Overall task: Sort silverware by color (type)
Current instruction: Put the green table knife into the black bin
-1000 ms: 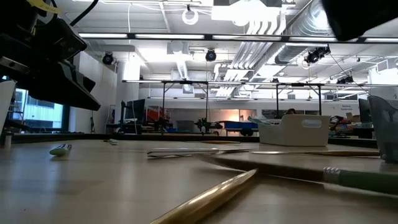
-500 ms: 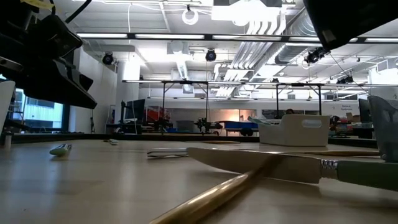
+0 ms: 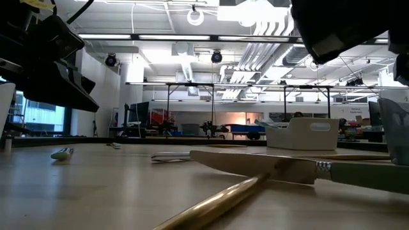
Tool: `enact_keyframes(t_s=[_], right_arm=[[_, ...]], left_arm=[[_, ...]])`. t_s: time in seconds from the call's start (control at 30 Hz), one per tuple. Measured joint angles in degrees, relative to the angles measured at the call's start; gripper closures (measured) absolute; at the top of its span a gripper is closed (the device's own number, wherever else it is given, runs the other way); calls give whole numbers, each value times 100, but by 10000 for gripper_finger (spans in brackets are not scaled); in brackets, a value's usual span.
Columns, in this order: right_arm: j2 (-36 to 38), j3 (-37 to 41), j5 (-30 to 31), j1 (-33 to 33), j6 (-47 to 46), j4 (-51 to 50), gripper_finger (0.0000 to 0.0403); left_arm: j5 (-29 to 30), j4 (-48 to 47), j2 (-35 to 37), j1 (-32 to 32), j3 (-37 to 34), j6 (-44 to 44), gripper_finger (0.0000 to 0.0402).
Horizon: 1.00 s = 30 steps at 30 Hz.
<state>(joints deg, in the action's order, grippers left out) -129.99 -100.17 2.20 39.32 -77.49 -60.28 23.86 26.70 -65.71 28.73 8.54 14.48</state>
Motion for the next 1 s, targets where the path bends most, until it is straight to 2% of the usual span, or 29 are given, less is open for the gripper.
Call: enact_keyframes(t_s=[0.13,0.27,0.4,0.67,0.83,1.0], right_arm=[[-7,-6,-136,-55,295,29,369],[-30,-142,-120,-53,502,-69,395],[-48,-331,27,-44,555,-293,396],[-24,-1120,134,95,437,-1630,400],[-9,-1956,-227,275,18,-2983,401],[143,-2380,-705,502,-229,-2964,402]], left_arm=[[-2,-6,0,0,0,6,401],[-4,-4,0,0,0,5,401],[-7,-11,0,0,0,30,401],[-13,-11,0,0,0,33,401],[-17,-11,-1,0,0,33,401],[-20,-5,-2,0,0,22,401]])
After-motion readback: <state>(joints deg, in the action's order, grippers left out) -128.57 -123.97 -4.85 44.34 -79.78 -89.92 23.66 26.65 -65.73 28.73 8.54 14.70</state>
